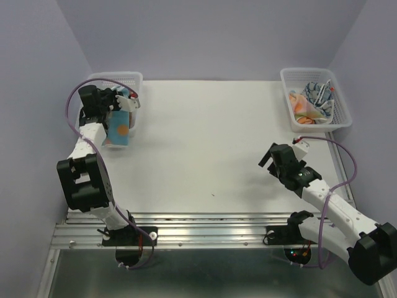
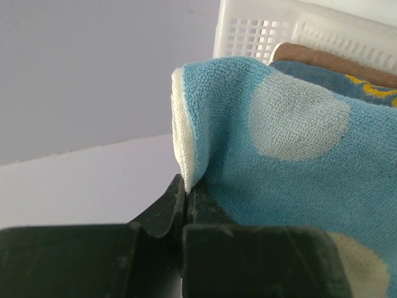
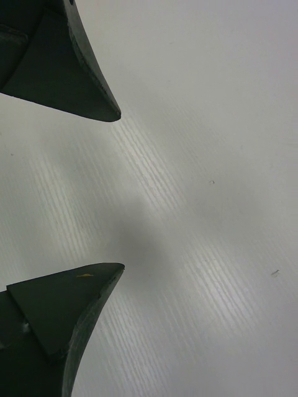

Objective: Fold and stack the towels
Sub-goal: Neatly place the folded towel into the bin

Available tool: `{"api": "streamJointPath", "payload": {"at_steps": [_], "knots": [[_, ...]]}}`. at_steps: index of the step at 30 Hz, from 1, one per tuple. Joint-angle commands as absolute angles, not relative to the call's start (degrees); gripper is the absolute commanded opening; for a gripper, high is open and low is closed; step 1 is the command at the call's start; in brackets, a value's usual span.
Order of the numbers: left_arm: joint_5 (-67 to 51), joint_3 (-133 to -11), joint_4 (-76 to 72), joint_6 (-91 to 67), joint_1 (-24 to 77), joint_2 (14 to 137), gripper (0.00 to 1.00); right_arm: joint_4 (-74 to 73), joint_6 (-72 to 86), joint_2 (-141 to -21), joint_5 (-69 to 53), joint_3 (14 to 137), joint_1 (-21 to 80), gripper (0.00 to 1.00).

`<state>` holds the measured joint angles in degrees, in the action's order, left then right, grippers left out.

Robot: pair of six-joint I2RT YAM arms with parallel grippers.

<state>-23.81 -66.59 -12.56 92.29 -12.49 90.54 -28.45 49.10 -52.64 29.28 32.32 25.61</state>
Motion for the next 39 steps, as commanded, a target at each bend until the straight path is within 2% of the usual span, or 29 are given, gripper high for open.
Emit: {"api": "streamJointPath", "payload": {"at_steps": [1,13,19,29,39], "knots": [[-24.35,-71.27,-15.38,93.69,-12.66,92.98,0.0,-26.54,50.01,-53.09,33.22,36.38,26.02,1.0],[-25.22,-79.45,-11.42,98.26,-16.17,104.76,0.0,-27.69,49.22,-56.25,38.75,40.78,26.02,1.0],[-34.62,-82.09,-13.18,99.84,-20.39,108.72,0.0,-27.78,49.66,-58.7,40.6,43.59,26.02,1.0],[-44.1,-84.02,-22.93,101.78,-21.01,118.29,0.0,-25.93,50.1,-63.89,38.76,45.97,26.1,1.0],[-45.26,-82.88,-38.21,91.69,-21.18,121.11,0.0,-22.68,48.87,-65.39,38.06,45.7,26.1,1.0]]}}
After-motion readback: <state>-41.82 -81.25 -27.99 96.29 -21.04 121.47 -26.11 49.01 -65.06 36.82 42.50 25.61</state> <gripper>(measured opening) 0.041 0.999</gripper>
